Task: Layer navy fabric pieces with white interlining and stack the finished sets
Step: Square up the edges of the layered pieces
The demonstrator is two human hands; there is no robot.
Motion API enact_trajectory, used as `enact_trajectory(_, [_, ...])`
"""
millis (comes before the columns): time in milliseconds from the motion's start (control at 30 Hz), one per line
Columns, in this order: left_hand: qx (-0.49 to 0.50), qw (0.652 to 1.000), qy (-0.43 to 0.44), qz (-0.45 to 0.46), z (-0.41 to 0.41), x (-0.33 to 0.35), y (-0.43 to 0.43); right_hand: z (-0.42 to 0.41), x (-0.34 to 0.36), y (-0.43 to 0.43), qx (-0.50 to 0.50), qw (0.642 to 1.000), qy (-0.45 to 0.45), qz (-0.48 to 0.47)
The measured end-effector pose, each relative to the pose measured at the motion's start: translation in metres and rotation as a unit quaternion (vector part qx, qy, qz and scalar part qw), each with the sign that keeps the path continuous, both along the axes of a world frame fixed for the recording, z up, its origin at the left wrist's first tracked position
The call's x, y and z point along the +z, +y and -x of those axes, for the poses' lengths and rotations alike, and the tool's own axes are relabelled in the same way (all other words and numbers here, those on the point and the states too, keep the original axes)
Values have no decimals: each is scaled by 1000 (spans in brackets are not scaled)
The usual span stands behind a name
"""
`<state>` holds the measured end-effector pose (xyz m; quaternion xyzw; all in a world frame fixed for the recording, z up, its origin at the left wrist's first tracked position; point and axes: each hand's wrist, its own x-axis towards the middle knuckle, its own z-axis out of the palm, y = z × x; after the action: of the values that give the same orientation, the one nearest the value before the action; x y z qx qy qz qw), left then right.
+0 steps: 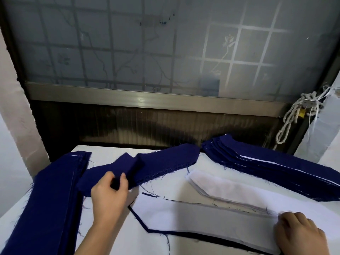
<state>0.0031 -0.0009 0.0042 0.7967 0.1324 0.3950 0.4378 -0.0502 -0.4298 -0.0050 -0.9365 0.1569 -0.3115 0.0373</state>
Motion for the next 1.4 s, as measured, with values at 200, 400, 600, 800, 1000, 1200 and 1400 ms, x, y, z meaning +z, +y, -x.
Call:
enact_trajectory(200, [-158, 982, -34, -93, 7, -7, -28, 7, 4, 15, 37, 997, -44, 43])
enact_trajectory(400, [-201, 898, -171, -351, 17, -4, -38, 3, 13, 109, 239, 969, -56, 2])
enact_trajectory(600, [-230, 911, -175, -296, 28, 0, -38, -19, 32, 204, 445, 886, 72, -110])
enact_trajectory(800, [-121, 982, -123, -79, 21, -8, -18, -42, 26, 185, 424, 904, -12, 49])
enact_trajectory(1000, [-83, 989, -121, 7, 14, -3, -23, -45, 23, 102, 309, 935, -57, 163])
enact_trajectory(1200, [-45, 989, -130, 46, 13, 0, -21, -27, 25, 68, 276, 953, -49, 118])
enact_trajectory(1400, [-54, 992, -108, 27, 15, -3, -23, -23, 13, 105, 355, 932, 65, 22])
